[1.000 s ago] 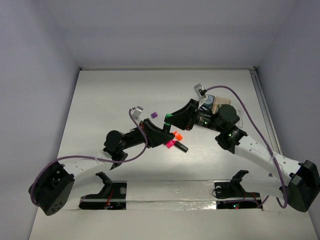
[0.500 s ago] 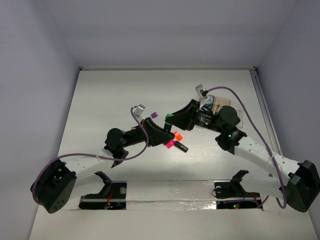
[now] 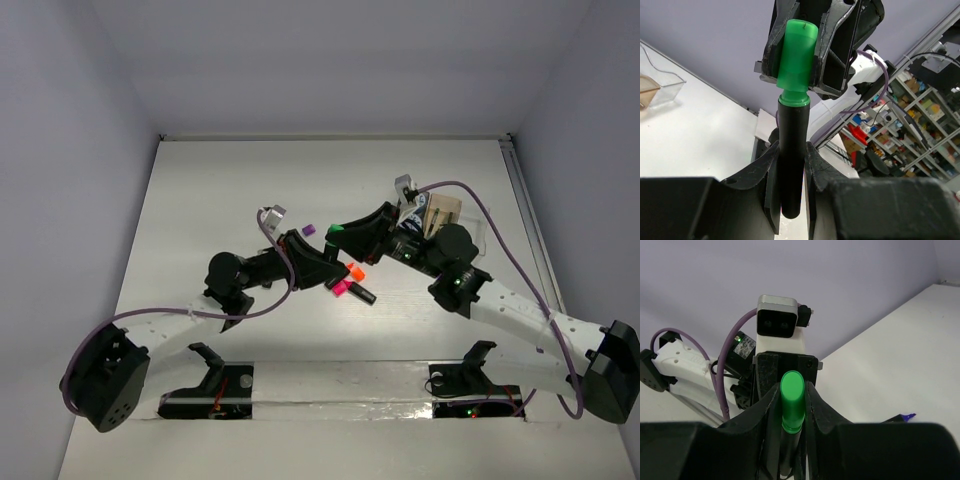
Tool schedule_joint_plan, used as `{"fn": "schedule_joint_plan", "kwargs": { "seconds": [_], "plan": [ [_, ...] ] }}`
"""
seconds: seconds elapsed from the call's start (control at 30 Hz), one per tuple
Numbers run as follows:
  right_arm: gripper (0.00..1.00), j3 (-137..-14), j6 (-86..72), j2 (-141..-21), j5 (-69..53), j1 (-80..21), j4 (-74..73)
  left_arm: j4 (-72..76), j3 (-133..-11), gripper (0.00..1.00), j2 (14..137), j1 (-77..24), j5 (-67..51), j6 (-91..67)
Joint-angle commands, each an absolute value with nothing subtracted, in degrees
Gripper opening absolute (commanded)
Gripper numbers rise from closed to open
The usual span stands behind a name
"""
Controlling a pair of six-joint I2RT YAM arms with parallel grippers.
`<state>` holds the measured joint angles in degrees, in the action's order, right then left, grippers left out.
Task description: Sort the stationery into containers
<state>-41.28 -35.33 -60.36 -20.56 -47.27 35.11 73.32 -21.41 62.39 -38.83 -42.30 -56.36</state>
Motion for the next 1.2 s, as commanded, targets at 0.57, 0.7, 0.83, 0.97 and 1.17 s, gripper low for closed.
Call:
{"fn": "schedule_joint_plan", "kwargs": {
  "seconds": [0.57, 0.7, 0.83, 0.97, 1.17],
  "plan": [
    [0.00, -41.6, -33.6, -62.8, -34.4, -51.3, 27.9, 96.0, -28.6, 0.00, 59.0, -33.1, -39.4, -56.2],
    [0.00, -40.9, -33.3, -62.6, -33.1, -53.2, 29.0, 95.8, -29.5, 0.00, 59.1, -32.0, -39.5, -56.0],
    [0.00, -41.0, -32.0, -63.5, -31.6, -55.1, 27.2, 96.2, -30.1, 0.00, 59.2, -30.2, -40.0, -56.1],
    [0.00, -40.4, -31.7, -63.9, -30.9, -56.2, 26.3, 99.7, -30.3, 0.00, 60.2, -28.9, -40.0, -58.7],
    [0.00, -39.5, -31.2, -65.4, -29.7, -58.0, 25.2, 101.4, -32.7, 0.00, 62.2, -28.4, -40.6, -60.1]
  ]
}}
